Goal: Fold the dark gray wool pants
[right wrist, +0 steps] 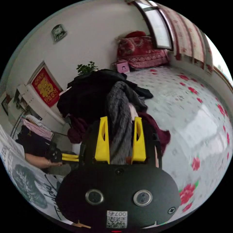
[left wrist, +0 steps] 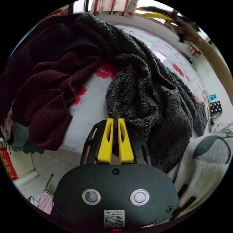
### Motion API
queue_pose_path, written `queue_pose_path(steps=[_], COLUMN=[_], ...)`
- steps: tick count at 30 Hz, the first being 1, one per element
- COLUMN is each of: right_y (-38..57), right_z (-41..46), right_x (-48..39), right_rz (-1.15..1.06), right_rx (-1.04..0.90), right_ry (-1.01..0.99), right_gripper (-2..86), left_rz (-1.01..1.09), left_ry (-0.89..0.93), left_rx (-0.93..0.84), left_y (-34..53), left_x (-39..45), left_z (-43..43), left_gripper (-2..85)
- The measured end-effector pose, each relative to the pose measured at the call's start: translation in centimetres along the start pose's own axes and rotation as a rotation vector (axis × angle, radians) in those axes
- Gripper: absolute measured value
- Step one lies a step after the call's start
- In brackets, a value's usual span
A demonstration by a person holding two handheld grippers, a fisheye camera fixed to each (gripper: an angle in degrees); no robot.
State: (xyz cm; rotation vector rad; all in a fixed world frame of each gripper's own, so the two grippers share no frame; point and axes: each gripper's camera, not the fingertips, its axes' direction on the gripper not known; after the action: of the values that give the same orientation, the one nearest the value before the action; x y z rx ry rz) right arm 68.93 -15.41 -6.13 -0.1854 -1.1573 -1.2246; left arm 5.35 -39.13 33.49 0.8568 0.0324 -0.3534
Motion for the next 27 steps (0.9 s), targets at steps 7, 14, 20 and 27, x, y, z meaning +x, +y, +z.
queue_pose_path(steps=[7,14,20,27], right_y=[-10.5,1.9,24.5,37.4], right_z=[12.7,-6.1,-32.6,-52.0], right_x=[-2.9,3.7,2.8,-12.5], right_rz=[-0.045,0.35,0.626,0.576], right_rx=[-0.287,0.165,0.642,0.931], right_ry=[0.034,-0.108,-0.016,0.471], right_gripper=[4.4,0.6,0.3,1.3], left_rz=[-0.183,-0.207,-0.143,0.034], left_ry=[0.194,0.215,0.265,0.502], left_rx=[0.04,0.217,0.433,0.76], left_y=[3.0,7.5,10.5,14.4], left_x=[-3.0,-3.4,-0.9,4.4], left_z=[-1.1,-8.5,-17.2,-27.6], left_gripper=[-0.3,-0.7,-0.7,-0.8])
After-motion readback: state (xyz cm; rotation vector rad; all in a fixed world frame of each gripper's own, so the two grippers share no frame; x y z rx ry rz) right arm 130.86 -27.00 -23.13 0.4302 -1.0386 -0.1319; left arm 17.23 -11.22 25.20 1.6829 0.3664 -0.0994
